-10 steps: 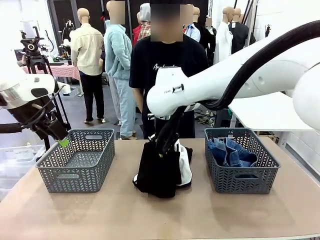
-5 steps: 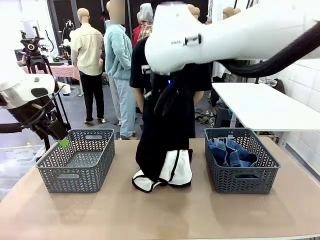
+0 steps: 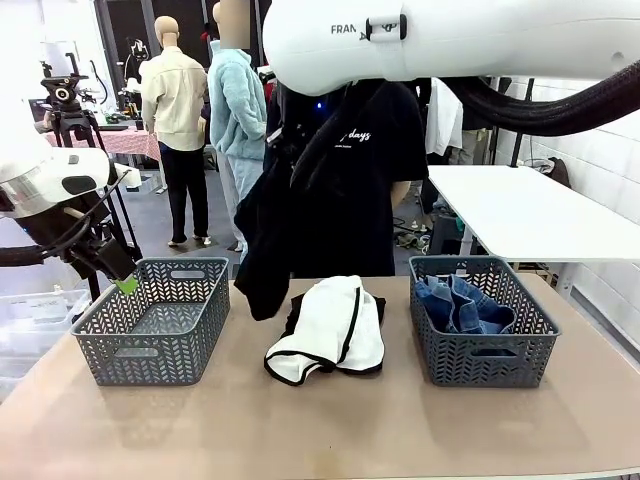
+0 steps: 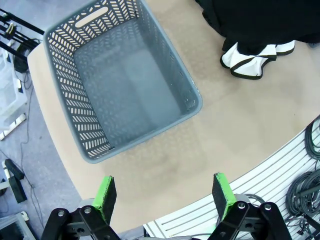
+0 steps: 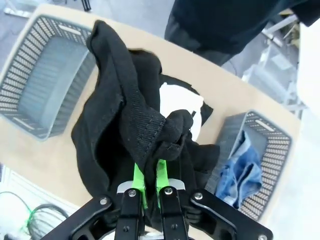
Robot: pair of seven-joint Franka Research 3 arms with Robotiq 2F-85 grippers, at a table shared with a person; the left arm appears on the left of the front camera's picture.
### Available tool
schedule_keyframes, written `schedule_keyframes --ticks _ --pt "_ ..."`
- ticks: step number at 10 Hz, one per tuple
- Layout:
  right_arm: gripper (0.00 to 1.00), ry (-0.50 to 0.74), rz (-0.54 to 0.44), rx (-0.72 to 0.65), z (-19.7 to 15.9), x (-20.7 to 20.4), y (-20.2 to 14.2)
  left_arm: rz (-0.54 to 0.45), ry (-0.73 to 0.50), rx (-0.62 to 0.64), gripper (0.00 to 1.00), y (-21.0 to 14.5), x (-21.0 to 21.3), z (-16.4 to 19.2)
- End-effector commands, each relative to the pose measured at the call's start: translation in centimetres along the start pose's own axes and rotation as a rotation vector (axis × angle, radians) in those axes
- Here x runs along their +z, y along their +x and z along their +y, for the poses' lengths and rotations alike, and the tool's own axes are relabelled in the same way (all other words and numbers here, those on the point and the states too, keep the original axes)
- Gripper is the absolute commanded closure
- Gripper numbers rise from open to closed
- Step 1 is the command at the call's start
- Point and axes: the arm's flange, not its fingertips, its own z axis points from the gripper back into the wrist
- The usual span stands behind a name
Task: Sort the tops and bottoms.
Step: Lift clothes from the center of the table with your right hand.
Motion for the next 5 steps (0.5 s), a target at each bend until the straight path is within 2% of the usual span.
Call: schedule_keyframes --ticks 1,5 --pt "1.0 0.005 0.005 0.014 0.27 -0.59 -0.22 0.004 -0.007 0.001 0.0 -0.12 -0.03 0.06" --pt "1.0 0.005 0.005 0.014 0.27 -0.59 -0.22 0.004 -0.007 0.001 0.0 -0.12 -0.03 0.06"
